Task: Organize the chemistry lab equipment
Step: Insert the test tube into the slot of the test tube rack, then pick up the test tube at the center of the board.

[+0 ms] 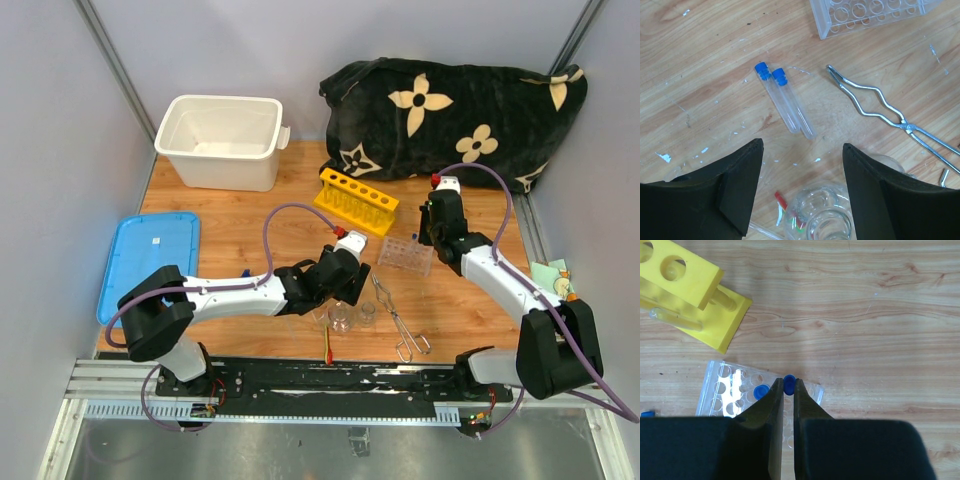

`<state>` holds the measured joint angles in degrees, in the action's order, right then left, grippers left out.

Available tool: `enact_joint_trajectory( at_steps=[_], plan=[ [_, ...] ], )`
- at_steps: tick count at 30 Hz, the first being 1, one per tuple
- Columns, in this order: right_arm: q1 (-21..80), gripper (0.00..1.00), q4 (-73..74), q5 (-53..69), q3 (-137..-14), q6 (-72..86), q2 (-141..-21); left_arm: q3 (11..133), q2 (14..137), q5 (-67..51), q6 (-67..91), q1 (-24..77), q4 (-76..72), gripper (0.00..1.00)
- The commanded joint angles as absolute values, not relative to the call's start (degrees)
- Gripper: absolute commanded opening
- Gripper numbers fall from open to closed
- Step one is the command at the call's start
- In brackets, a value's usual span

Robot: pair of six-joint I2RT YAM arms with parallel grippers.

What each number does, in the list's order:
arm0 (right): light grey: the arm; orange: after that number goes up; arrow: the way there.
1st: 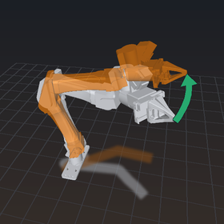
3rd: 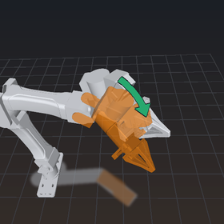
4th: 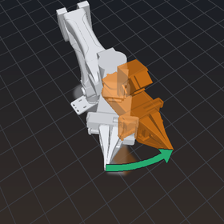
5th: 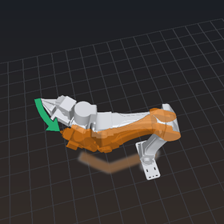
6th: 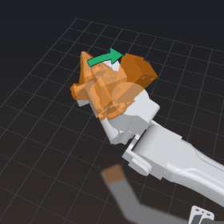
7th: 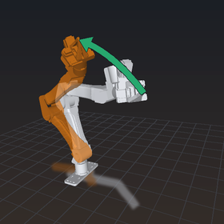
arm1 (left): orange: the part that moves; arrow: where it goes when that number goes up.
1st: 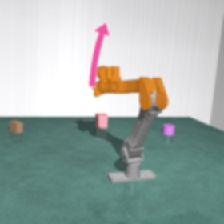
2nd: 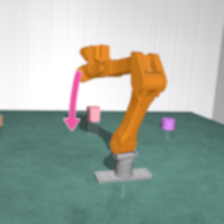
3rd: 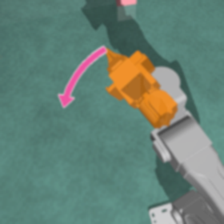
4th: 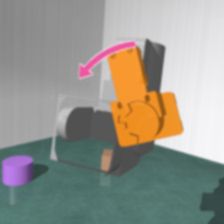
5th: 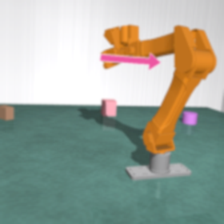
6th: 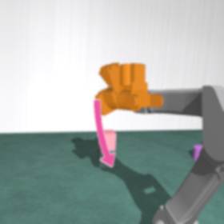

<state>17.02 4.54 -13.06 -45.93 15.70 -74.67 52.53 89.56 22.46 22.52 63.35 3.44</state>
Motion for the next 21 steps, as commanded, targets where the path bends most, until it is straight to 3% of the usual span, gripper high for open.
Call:
enact_joint_trajectory(
  at_steps=[1, 8, 21],
  plan=[
    [15.8, 0.1, 4.1, -12.7, -46.4, 15.7, -74.8, 53.2, 90.6, 23.5, 22.1, 63.1, 2.7, 0.69],
    [15.8, 0.2, 4.6, -12.6, -46.6, 15.6, -74.6, 53.0, 90.4, 23.6, 22.1, 63.2, 2.8, 0.69],
    [15.8, 0.21, 6.7, -11.4, -47.1, 16.0, -71.4, 52.6, 89.7, 23.8, 22.6, 63.2, 3.2, 0.69]
  ],
)
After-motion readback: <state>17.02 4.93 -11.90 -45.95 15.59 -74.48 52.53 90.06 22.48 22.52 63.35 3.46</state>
